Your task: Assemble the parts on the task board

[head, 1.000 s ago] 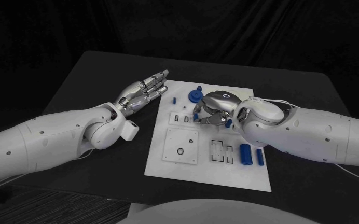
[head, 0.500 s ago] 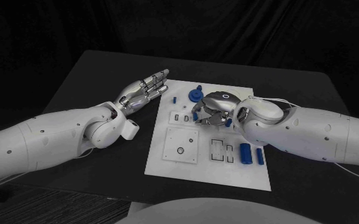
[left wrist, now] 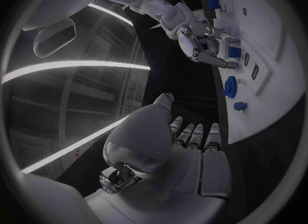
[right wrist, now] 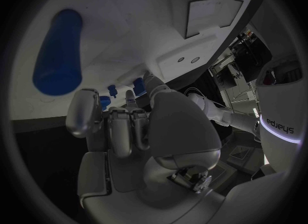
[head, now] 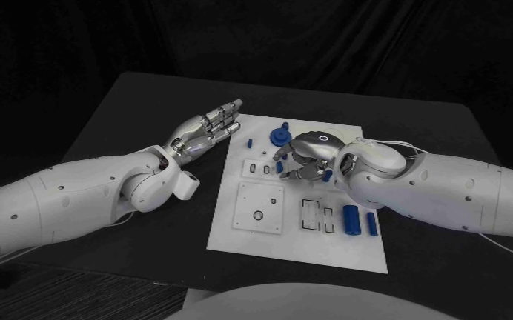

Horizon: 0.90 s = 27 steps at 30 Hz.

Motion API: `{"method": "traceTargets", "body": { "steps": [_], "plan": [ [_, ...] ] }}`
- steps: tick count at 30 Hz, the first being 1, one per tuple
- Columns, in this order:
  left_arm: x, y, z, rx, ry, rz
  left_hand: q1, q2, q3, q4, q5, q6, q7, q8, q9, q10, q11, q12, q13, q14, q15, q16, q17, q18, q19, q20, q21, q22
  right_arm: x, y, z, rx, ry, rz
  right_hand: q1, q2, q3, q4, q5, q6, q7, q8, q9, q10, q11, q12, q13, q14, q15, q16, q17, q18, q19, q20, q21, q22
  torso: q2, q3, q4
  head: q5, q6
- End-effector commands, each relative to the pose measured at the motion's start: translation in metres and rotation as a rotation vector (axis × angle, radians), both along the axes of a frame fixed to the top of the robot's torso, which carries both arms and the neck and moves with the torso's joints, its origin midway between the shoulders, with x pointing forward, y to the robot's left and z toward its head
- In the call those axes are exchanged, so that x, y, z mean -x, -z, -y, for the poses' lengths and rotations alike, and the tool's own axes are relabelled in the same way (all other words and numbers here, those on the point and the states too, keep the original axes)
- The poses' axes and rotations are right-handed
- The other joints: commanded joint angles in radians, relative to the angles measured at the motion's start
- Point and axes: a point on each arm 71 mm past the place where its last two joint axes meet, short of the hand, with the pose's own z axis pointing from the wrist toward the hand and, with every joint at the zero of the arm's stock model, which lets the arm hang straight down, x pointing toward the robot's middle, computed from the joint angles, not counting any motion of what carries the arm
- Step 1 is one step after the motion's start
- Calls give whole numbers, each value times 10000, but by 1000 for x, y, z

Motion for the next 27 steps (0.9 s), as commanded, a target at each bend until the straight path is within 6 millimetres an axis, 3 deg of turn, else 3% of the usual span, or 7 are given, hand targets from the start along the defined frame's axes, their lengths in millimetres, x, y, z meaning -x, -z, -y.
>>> {"method": "traceTargets", "body": {
  "steps": [1,10,12,15,21,25,27],
  "plan": [
    [2,-1,2,115,88,43,13,83,-7,-73,58,-3,68,48,10,9,75,-30,-16,-4,42,-36,-17,-53,-11,52,-34,-17,2,-4,5,-317,50,328,34,-50,-96,14,-79,-526,-60,-27,-173,1041,-32,25,2634,923,12,-210,2321,164,-183,-4,-366,1474,-3,-2,-8,70,-4],
    [4,-2,2,130,27,89,8,39,15,-145,56,-4,75,45,9,14,81,-28,-14,-4,68,-36,-17,-42,-11,103,-34,-17,9,-41,22,-1563,81,1714,184,-282,-161,390,-175,-3081,-282,-169,-984,1041,-214,25,2634,909,-135,-256,2284,174,-190,-133,-494,1465,0,4,5,79,117],
    [5,-3,2,130,-29,134,10,23,23,-173,58,1,79,46,10,14,86,-28,-14,-4,75,-36,-17,-35,-11,120,-34,-17,11,-51,28,-1738,139,1956,252,-320,-134,439,-172,-3179,-276,-167,-1022,1041,-219,25,2634,903,-142,-274,2268,177,-194,-141,-521,1461,-8,7,18,121,122],
    [8,-5,1,121,-218,269,-13,-125,256,-637,26,74,150,56,20,41,184,-18,-3,-4,211,-36,-17,86,34,656,4,15,19,-72,44,-2027,285,2368,260,-332,-130,464,-176,-3141,-258,-156,-1017,1041,-212,25,2634,909,-142,-257,2284,170,-181,-143,-487,1470,-20,1,5,215,113],
    [11,-10,-8,-24,-733,520,-225,-235,460,-958,35,212,239,73,32,328,376,68,90,-4,458,-36,-17,114,163,903,105,88,28,-98,75,-2156,806,2871,711,-213,90,433,205,-3211,-176,-137,-1081,1041,-160,25,2634,926,-112,-219,2319,129,-95,-134,-308,1521,-53,-3,-38,290,224],
    [7,-22,-11,-352,-995,935,-277,-345,679,-1071,29,314,344,72,39,1579,652,355,647,271,691,81,83,90,493,988,352,225,27,-101,90,-1974,1218,2907,768,-172,119,442,217,-3186,-136,-130,-1085,1041,-134,25,2634,926,-97,-220,2318,126,-88,-126,-298,1525,-68,11,-30,239,299],
    [2,-32,-9,-766,-974,1241,-318,-420,860,-964,-66,257,356,60,38,3232,821,789,1805,1325,867,442,424,39,932,993,640,361,26,-100,98,-1768,1449,2803,798,-140,136,453,214,-3142,-120,-117,-1082,1041,-120,25,2634,924,-87,-229,2310,127,-91,-119,-314,1522,-92,17,-25,202,345]
  ]
}}
